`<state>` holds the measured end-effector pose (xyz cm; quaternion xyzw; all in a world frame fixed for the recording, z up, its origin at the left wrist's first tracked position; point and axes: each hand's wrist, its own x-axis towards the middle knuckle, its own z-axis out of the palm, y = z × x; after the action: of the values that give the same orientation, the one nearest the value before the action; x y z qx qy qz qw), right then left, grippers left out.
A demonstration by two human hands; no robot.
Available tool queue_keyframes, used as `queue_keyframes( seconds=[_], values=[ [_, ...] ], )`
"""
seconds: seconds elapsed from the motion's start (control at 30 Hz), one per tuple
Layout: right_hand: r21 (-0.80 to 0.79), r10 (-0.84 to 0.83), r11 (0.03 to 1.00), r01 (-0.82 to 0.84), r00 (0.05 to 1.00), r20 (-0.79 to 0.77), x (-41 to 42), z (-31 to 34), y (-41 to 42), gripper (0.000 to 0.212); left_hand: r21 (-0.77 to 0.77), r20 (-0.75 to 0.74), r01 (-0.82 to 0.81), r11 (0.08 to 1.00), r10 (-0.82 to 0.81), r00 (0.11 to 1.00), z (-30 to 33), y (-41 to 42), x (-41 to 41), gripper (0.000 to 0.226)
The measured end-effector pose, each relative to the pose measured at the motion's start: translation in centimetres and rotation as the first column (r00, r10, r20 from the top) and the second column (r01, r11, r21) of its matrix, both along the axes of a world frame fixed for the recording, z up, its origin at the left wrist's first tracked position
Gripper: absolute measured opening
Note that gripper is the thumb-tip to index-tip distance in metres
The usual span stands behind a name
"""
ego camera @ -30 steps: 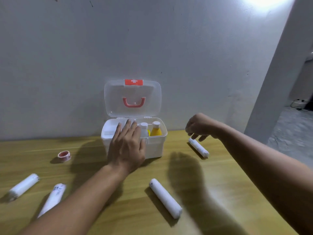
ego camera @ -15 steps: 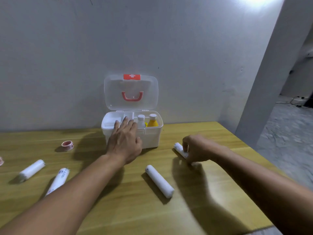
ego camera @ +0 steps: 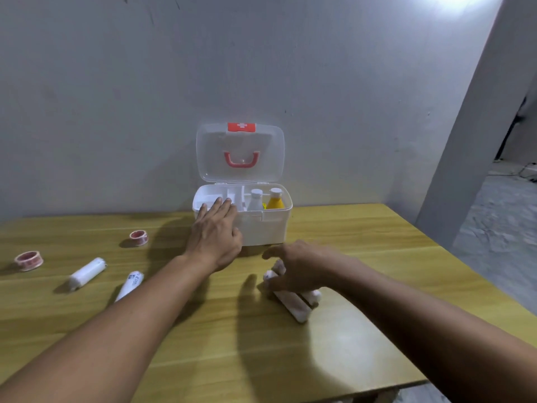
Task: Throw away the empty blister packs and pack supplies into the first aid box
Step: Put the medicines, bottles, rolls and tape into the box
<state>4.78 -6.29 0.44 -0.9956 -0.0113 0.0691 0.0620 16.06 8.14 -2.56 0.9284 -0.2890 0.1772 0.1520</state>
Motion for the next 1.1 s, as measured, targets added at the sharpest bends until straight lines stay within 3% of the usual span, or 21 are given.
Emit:
queue_keyframes(
  seconds=[0.17, 0.3, 0.37, 0.47, 0.6, 0.77, 1.1],
  values=[
    [-0.129, 0.036, 0.991, -0.036, 0.999, -0.004, 0.7, -0.5, 0.9, 0.034, 0.04, -0.016, 0.023, 0.999, -0.023, 1.0, 0.2, 0.5, 0.2, 0.06],
    [0.059, -0.114, 0.993, 0.104, 0.973, 0.2, 1.7, 1.8, -0.6, 0.035, 0.04, -0.047, 0.036, 0.999, -0.034, 0.998, 0.5, 0.6, 0.3, 0.063],
    [0.228, -0.228, 0.963, 0.146, 0.893, 0.388, 2.8, 3.7, -1.8, 0.037, 0.048, -0.053, 0.038, 0.998, -0.035, 0.998, 0.6, 0.7, 0.2, 0.065],
    [0.403, -0.371, 0.907, 0.124, 0.689, 0.623, 4.9, 5.9, -3.2, 0.037, 0.04, -0.053, 0.037, 0.999, -0.035, 0.998, 0.5, 0.6, 0.0, 0.07],
    [0.479, -0.441, 0.875, 0.073, 0.529, 0.725, 7.3, 6.5, -3.2, 0.035, 0.035, -0.045, 0.032, 0.999, -0.031, 0.999, 0.5, 0.6, 0.0, 0.072],
    [0.457, -0.397, 0.889, -0.007, 0.484, 0.78, 9.0, 3.8, -1.9, 0.032, 0.036, -0.044, 0.045, 0.998, -0.043, 0.998, 0.8, 0.7, -0.1, 0.068],
    [0.207, -0.114, 0.962, -0.176, 0.431, 0.895, 9.0, 0.5, -2.3, 0.025, 0.058, -0.034, 0.045, 0.997, -0.043, 0.999, 0.7, 0.7, 0.0, 0.07]
  ],
)
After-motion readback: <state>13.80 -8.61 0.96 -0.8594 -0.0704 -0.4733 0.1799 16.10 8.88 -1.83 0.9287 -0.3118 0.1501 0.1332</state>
